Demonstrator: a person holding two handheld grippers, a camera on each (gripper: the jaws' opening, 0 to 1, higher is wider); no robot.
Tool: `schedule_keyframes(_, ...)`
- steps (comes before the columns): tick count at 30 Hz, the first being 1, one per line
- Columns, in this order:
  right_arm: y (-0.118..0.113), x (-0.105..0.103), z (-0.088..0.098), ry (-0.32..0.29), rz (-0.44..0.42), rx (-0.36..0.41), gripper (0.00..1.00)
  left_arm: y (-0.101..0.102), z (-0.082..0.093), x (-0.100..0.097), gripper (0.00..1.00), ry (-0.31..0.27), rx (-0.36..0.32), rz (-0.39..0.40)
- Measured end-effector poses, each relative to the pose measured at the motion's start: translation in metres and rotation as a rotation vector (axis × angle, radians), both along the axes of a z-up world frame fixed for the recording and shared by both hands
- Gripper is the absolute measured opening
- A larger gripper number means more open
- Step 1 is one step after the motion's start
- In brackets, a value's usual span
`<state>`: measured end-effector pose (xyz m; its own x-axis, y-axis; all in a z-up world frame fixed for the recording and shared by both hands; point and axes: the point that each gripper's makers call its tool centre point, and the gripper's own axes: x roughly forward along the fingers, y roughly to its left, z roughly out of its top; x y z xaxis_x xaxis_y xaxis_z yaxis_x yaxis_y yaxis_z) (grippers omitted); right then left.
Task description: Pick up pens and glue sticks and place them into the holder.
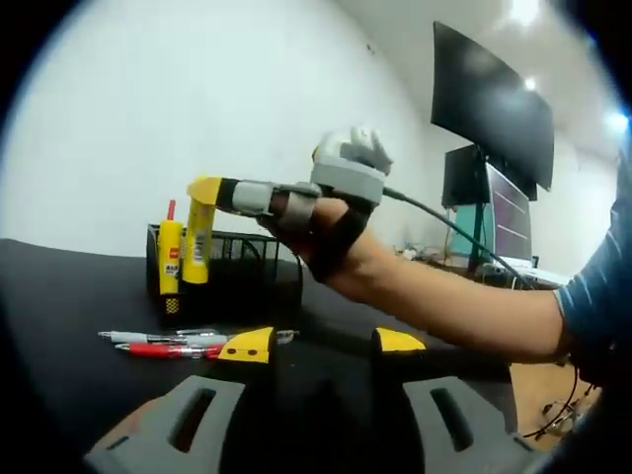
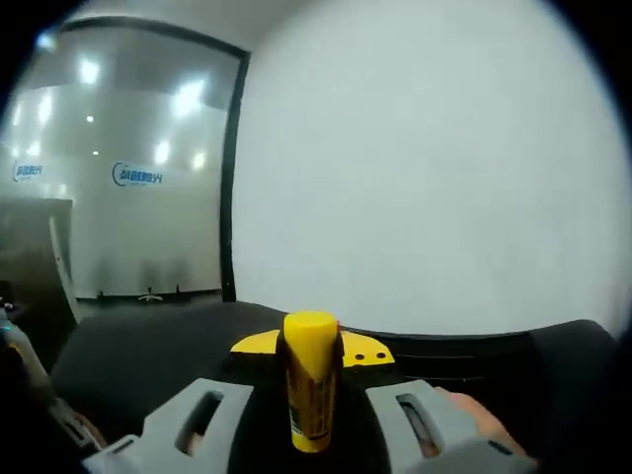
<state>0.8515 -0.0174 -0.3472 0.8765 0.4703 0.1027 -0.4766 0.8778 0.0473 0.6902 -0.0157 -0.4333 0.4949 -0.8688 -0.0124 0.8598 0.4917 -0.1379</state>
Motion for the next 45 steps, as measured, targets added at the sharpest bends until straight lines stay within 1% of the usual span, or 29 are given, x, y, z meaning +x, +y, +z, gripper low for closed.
schedule_keyframes(3, -0.003, 0.002, -0.008, -0.010, -0.020, -0.016, 0.17, 0.000, 0.000, 0.000, 0.33, 0.002, 0.001, 0.001)
schedule_keyframes(6, -0.005, 0.002, -0.016, -0.008, -0.029, -0.031, 0.18, 0.000, -0.001, 0.001, 0.33, 0.002, 0.005, 0.002)
schedule_keyframes(11, -0.008, 0.002, -0.028, -0.001, -0.040, -0.031, 0.18, 0.002, -0.001, 0.002, 0.33, 0.007, -0.002, 0.012)
schedule_keyframes(13, -0.008, 0.002, -0.032, -0.004, -0.041, -0.029, 0.18, 0.002, -0.001, 0.003, 0.32, 0.008, 0.000, 0.013)
schedule_keyframes(17, -0.002, 0.000, -0.044, -0.010, -0.028, -0.048, 0.18, 0.001, -0.003, 0.003, 0.32, 0.007, 0.009, 0.014)
schedule_keyframes(18, 0.000, 0.000, -0.049, 0.003, -0.021, -0.052, 0.18, 0.001, -0.003, 0.004, 0.32, 0.007, 0.009, 0.016)
schedule_keyframes(19, 0.003, 0.001, -0.043, -0.032, -0.022, -0.034, 0.18, 0.002, -0.003, 0.004, 0.32, 0.008, 0.008, 0.018)
schedule_keyframes(20, 0.003, 0.001, -0.046, -0.013, -0.024, -0.044, 0.18, 0.002, -0.003, 0.004, 0.32, 0.009, 0.007, 0.019)
schedule_keyframes(22, 0.003, 0.000, -0.045, -0.014, -0.025, -0.041, 0.18, 0.002, -0.003, 0.005, 0.32, 0.012, 0.004, 0.022)
schedule_keyframes(27, 0.003, 0.002, -0.044, -0.030, -0.028, -0.042, 0.18, 0.003, -0.004, 0.005, 0.32, 0.016, 0.008, 0.024)
schedule_keyframes(34, 0.001, 0.004, -0.044, -0.051, -0.038, -0.074, 0.18, 0.003, -0.006, 0.005, 0.31, 0.018, 0.016, 0.026)
schedule_keyframes(36, -0.001, 0.004, -0.045, -0.051, -0.041, -0.093, 0.19, 0.003, -0.006, 0.006, 0.31, 0.019, 0.016, 0.029)
schedule_keyframes(37, -0.002, 0.002, -0.044, -0.060, -0.043, -0.100, 0.20, 0.004, -0.006, 0.006, 0.31, 0.020, 0.015, 0.030)
schedule_keyframes(40, -0.005, -0.002, -0.036, -0.091, -0.046, -0.089, 0.22, 0.005, -0.006, 0.007, 0.31, 0.018, 0.012, 0.033)
schedule_keyframes(42, -0.008, -0.007, -0.027, -0.124, -0.044, -0.072, 0.24, 0.005, -0.005, 0.009, 0.30, 0.015, 0.005, 0.033)
schedule_keyframes(44, -0.017, -0.013, -0.017, -0.129, -0.055, -0.021, 0.27, 0.007, -0.006, 0.013, 0.30, 0.033, 0.002, 0.044)
schedule_keyframes(45, -0.023, -0.018, -0.015, -0.125, -0.063, -0.023, 0.28, 0.008, -0.008, 0.015, 0.30, 0.041, 0.007, 0.053)
